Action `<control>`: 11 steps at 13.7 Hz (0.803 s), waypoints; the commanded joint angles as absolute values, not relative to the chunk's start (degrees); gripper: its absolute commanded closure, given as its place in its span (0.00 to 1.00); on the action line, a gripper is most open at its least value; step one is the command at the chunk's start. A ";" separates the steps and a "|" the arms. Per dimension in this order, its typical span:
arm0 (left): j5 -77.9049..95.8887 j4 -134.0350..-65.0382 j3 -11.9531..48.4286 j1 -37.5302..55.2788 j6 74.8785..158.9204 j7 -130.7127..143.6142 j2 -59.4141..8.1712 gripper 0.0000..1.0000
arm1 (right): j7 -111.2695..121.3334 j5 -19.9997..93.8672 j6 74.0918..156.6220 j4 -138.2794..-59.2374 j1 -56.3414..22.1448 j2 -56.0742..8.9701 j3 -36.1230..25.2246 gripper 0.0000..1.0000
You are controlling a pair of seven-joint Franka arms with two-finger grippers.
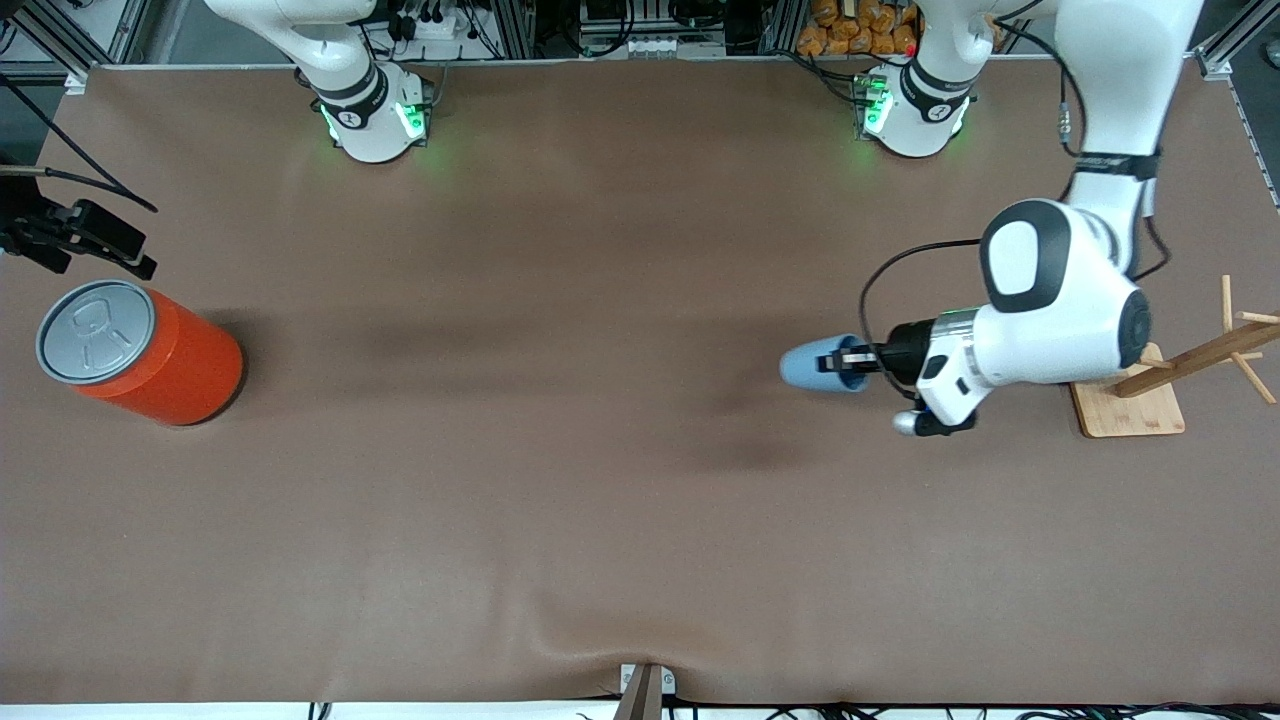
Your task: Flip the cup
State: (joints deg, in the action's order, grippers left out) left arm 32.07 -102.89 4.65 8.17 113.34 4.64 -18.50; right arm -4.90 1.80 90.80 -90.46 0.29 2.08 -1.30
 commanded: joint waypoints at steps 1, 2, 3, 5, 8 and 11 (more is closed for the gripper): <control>17.82 -102.66 4.75 4.41 112.94 4.66 -18.11 1.00 | -5.01 1.49 89.82 -88.95 0.26 1.41 -1.14 0.00; 11.14 -101.96 4.83 2.39 113.20 4.66 -18.19 1.00 | -5.01 1.58 89.82 -88.95 0.18 1.41 -1.14 0.00; 6.72 -101.87 4.92 0.55 113.81 4.48 -18.28 1.00 | -5.01 1.58 89.82 -88.95 0.18 1.41 -1.06 0.00; 5.45 -103.44 5.18 -3.94 117.84 3.35 -18.37 1.00 | -5.01 1.58 89.82 -88.95 0.18 1.41 -0.97 0.00; 5.28 -106.78 5.10 -7.38 123.38 -1.31 -19.42 1.00 | -5.01 1.58 89.74 -88.95 0.18 1.41 -0.97 0.00; 5.27 -110.81 5.01 -7.03 129.97 -1.32 -19.86 1.00 | -5.01 1.58 89.56 -88.95 0.26 1.41 -0.97 0.00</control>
